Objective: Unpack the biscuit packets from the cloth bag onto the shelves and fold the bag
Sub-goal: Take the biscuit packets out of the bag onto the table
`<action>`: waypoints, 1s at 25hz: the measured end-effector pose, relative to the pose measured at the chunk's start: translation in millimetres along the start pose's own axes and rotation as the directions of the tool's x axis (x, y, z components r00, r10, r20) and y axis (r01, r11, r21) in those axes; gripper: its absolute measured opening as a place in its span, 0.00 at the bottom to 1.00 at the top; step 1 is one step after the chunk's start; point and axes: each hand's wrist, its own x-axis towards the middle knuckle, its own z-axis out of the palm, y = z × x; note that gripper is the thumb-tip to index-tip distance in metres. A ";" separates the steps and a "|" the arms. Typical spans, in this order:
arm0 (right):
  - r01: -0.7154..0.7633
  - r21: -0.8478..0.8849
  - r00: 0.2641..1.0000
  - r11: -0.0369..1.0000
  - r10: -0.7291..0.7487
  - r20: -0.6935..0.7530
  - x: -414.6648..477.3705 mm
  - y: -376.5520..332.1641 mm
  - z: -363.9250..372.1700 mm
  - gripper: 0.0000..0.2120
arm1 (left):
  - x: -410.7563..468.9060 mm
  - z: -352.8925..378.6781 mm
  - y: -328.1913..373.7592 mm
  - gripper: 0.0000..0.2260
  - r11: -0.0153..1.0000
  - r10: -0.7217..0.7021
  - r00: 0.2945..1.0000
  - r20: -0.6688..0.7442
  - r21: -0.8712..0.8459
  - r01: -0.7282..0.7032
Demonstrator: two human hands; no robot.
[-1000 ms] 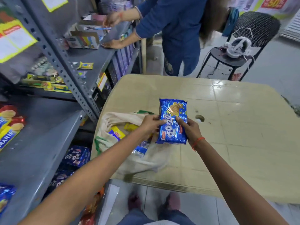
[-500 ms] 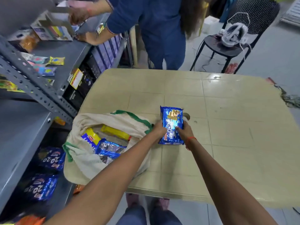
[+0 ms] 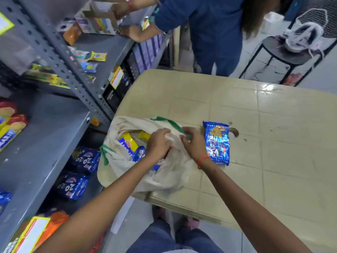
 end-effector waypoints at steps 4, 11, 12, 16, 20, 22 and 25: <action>0.053 -0.222 0.879 0.974 0.060 0.472 -6.0 -29.7 53.4 0.08 | -7.1 -61.6 -56.2 0.26 0.944 -0.248 0.924 0.290 0.289 0.162; 0.187 -0.370 0.700 0.910 0.141 0.700 -0.2 -31.8 76.4 0.31 | -16.8 -76.5 -67.5 0.15 0.948 -0.252 0.908 0.335 0.272 0.163; 0.183 -0.345 0.705 0.920 0.122 0.698 2.3 -34.2 72.8 0.27 | -16.5 -78.7 -63.4 0.15 0.953 -0.239 0.911 0.335 0.260 0.154; 0.154 -0.236 0.818 0.959 0.010 0.576 13.6 -48.1 45.6 0.18 | -7.5 -102.1 -43.2 0.18 0.997 -0.065 0.953 0.296 -0.029 0.076; 0.129 0.009 0.862 0.992 -0.116 0.494 11.0 -63.0 16.4 0.20 | 5.3 -131.1 -30.3 0.24 0.893 -0.159 0.959 0.237 -0.380 0.242; 0.098 0.146 0.899 0.984 -0.151 0.411 8.2 -70.2 4.9 0.20 | 5.4 -129.1 -35.9 0.22 0.897 -0.335 0.905 0.262 -0.207 0.392; 0.130 0.280 0.930 0.951 -0.215 0.297 4.7 -76.0 -8.3 0.20 | 0.9 -120.2 -30.5 0.24 0.779 -0.418 0.717 0.558 -0.185 0.599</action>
